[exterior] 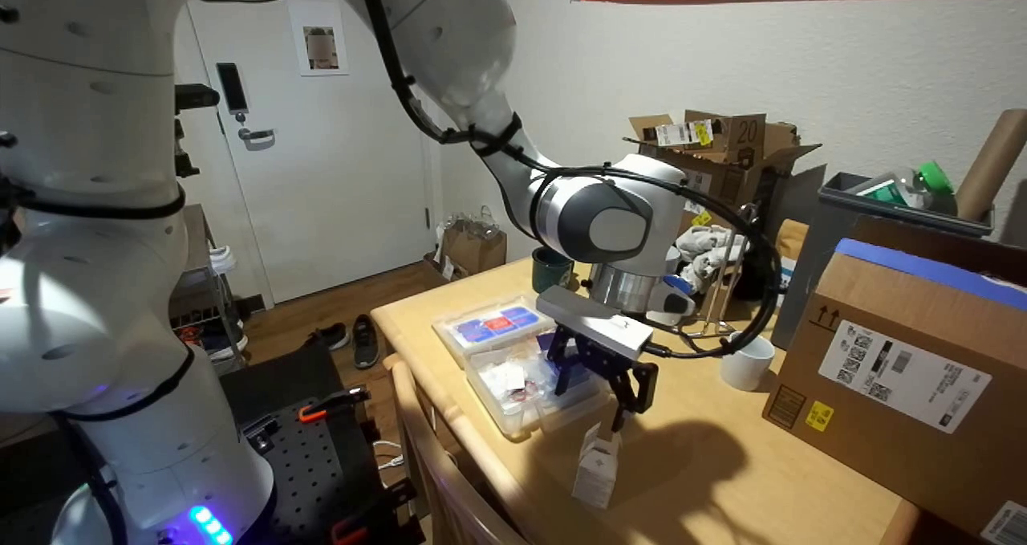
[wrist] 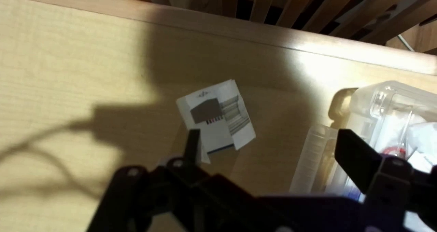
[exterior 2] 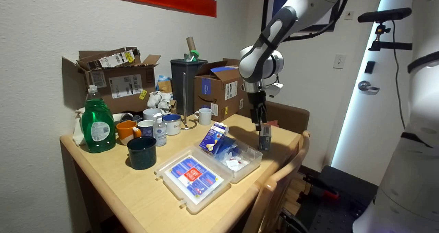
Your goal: Put the boxes inside the case
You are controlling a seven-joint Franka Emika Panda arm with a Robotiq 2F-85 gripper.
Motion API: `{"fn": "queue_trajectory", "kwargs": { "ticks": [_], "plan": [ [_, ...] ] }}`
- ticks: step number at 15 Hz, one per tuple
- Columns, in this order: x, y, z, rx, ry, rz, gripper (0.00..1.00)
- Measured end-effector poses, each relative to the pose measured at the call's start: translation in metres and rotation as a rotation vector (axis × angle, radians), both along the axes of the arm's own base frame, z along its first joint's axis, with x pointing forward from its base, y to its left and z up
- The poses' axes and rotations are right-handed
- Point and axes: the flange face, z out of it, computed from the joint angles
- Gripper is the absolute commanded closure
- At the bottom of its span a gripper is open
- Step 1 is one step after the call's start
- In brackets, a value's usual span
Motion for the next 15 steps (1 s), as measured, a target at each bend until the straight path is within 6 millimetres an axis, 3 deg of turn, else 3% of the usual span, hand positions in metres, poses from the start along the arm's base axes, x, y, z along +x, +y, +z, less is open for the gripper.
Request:
{"fn": "queue_trajectory", "kwargs": {
  "ticks": [15],
  "plan": [
    [-0.033,0.019,0.010,0.013,-0.040,0.008,0.00]
  ]
}}
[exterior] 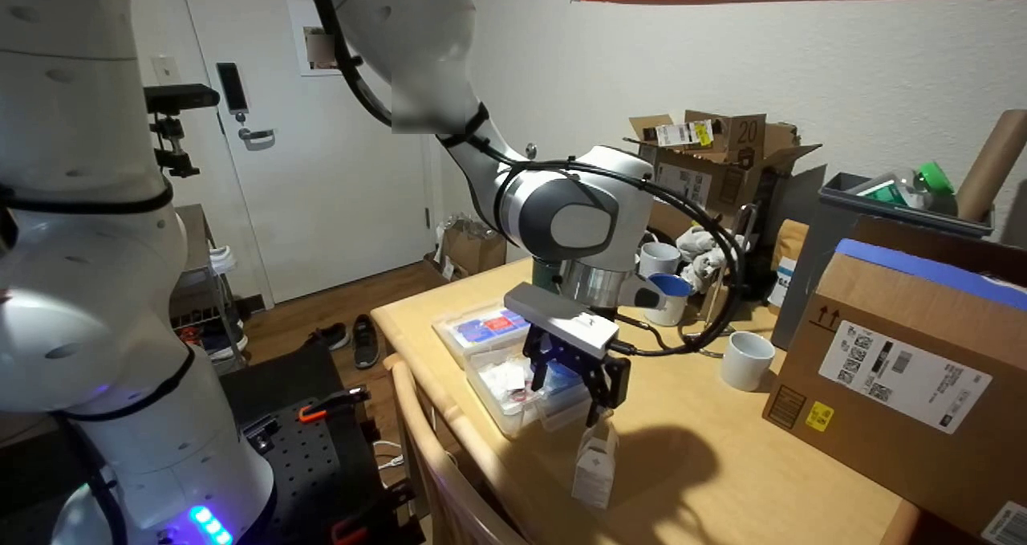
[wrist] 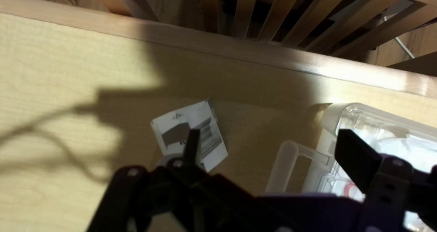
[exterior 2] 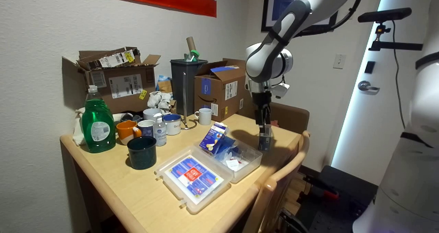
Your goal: Put the boxes inside the case
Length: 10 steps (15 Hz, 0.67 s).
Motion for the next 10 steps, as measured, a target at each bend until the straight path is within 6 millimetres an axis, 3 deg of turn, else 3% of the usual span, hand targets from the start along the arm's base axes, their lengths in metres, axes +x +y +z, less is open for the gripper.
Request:
{"fn": "queue_trajectory", "kwargs": {
  "ticks": [10],
  "plan": [
    [0.0076,-0.0071,0.0017,-0.007,-0.082,0.042,0.00]
  ]
}}
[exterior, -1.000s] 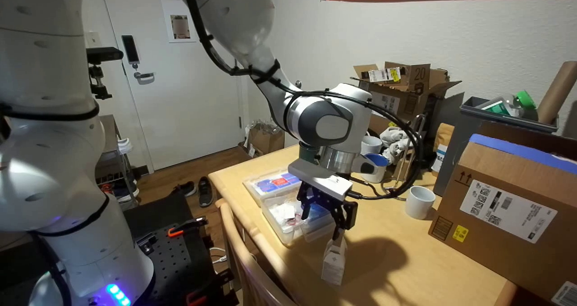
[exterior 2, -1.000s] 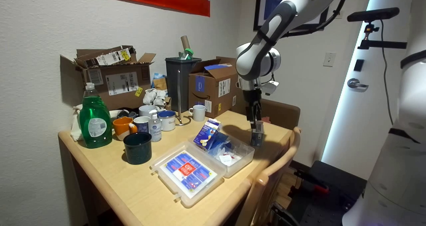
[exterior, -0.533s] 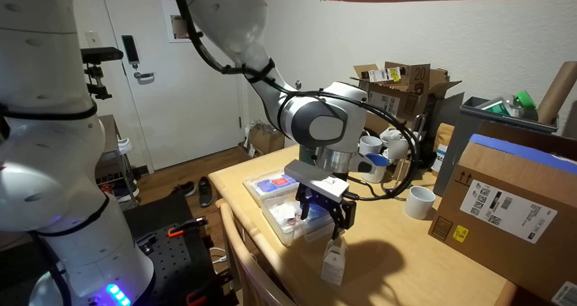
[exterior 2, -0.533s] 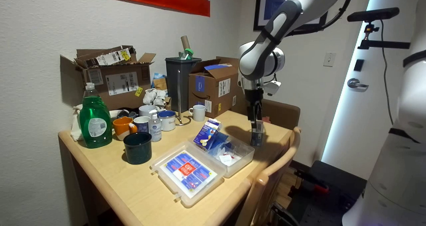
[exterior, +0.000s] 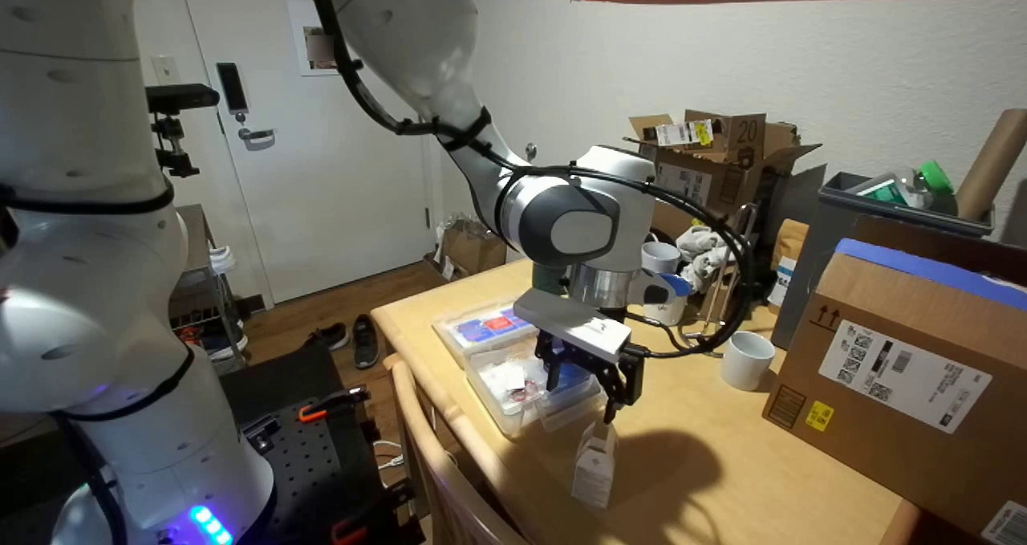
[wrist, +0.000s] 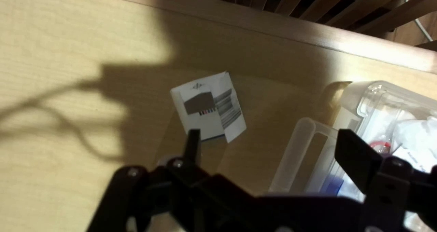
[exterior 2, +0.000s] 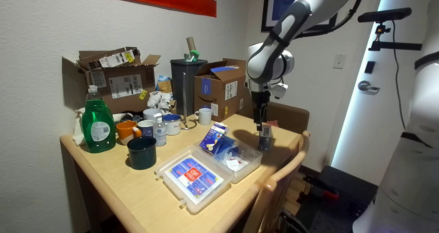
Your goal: Put the boxes inside the case
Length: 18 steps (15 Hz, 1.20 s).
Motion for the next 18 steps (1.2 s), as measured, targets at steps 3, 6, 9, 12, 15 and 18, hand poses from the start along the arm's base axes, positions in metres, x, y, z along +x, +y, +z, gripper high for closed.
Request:
{"fn": "queue_trajectory", "kwargs": {
  "ticks": [3,6,9,12,15,18],
  "plan": [
    [-0.001,0.001,-0.003,0.008,-0.002,-0.007,0.00],
    [-0.003,-0.001,-0.012,0.034,-0.001,-0.008,0.00],
    [-0.006,-0.005,-0.022,0.057,0.002,-0.013,0.00],
    [-0.008,-0.008,-0.028,0.066,0.008,-0.020,0.00],
    [-0.010,-0.011,-0.032,0.067,0.013,-0.025,0.28],
    [-0.011,-0.012,-0.035,0.069,0.019,-0.028,0.50]
  ]
}}
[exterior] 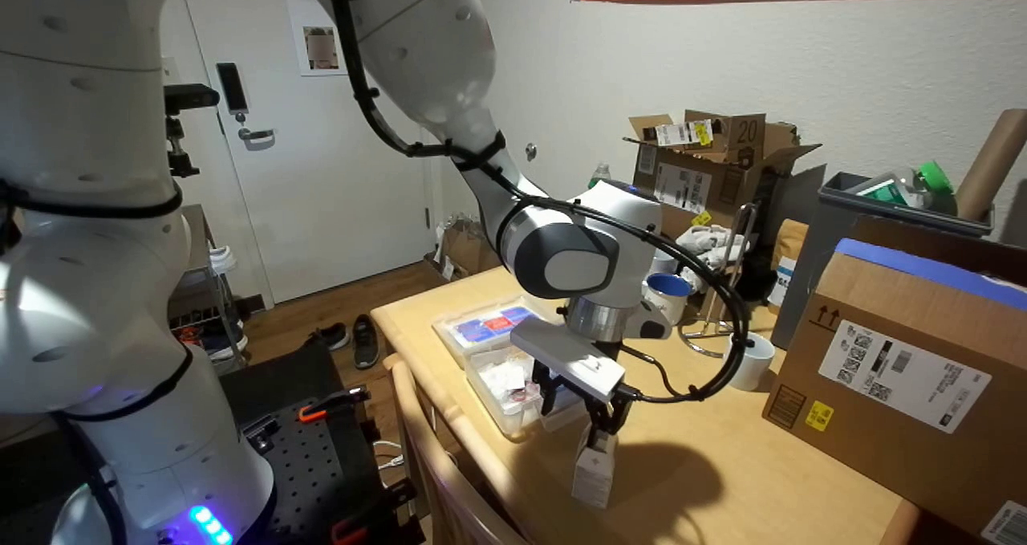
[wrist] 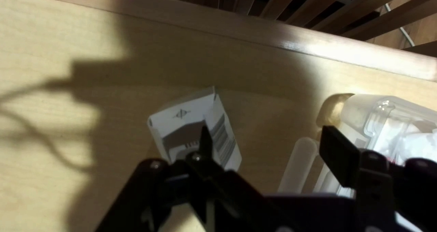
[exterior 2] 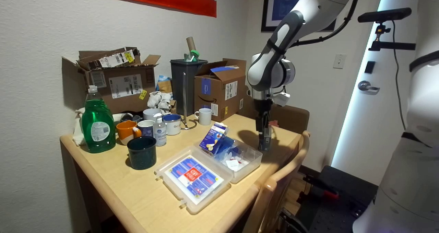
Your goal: Put the boxes inside the case
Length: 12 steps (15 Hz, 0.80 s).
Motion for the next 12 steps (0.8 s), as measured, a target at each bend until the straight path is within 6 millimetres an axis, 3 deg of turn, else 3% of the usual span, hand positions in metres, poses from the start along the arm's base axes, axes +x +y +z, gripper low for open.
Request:
{"fn": "queue_trajectory", "kwargs": {
  "ticks": [6,9,12],
  "plan": [
    [-0.0008,-0.0006,-0.0059,0.003,0.011,-0.001,0.94],
    [-0.0010,-0.0013,-0.0061,0.003,0.011,-0.003,1.00],
    [-0.0002,-0.0024,-0.0058,0.001,0.010,-0.006,0.95]
  ]
}}
